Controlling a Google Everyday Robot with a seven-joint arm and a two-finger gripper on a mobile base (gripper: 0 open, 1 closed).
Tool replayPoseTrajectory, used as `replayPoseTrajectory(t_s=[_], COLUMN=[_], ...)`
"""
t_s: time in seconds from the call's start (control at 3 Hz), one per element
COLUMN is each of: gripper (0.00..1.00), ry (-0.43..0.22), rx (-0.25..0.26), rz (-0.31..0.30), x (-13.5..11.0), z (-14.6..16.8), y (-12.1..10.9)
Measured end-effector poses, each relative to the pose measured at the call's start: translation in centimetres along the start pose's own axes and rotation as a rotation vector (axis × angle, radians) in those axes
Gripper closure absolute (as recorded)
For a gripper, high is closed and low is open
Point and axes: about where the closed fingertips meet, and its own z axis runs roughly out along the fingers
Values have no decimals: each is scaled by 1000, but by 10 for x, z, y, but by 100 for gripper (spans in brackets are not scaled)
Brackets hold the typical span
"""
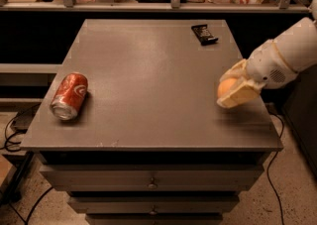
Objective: Pick orange
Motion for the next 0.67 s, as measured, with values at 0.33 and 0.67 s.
replayPoseTrajectory(t_s=[0.33,0.67], gripper=[99,100], ry=[-37,-88], rx=[75,151], rz=[-60,-125], x=[-31,-65], z=[-45,-92], y=[-15,-29])
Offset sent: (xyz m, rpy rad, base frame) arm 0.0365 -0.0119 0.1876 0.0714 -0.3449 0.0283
